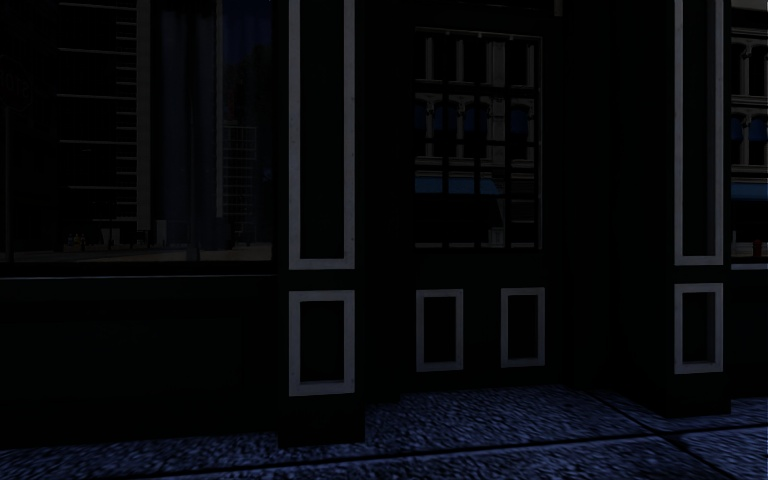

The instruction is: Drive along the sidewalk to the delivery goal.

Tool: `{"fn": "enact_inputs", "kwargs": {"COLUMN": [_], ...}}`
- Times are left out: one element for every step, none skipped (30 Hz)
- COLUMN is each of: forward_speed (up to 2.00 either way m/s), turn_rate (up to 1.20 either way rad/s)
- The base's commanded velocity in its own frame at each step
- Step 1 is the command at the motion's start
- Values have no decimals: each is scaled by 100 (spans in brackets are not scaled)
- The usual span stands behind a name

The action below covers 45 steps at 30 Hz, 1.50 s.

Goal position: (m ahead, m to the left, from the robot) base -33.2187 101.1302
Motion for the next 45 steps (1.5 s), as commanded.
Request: {"fn": "enact_inputs", "kwargs": {"forward_speed": [0,0,0,0,0,0,0,0,0,0,0,0,0,0,0,0,0,0,0,0,0,0,0,0,0,0,0,0,0,0,0,0,-1,-29,-65,-65,-78,-81,-81,-81,-81,-77,-77,-74,-73], "turn_rate": [0,0,0,0,0,0,0,0,0,0,0,0,0,0,0,0,0,0,0,0,0,0,0,0,0,0,0,0,0,0,4,4,19,28,36,36,40,47,55,55,57,58,58,58,58]}}
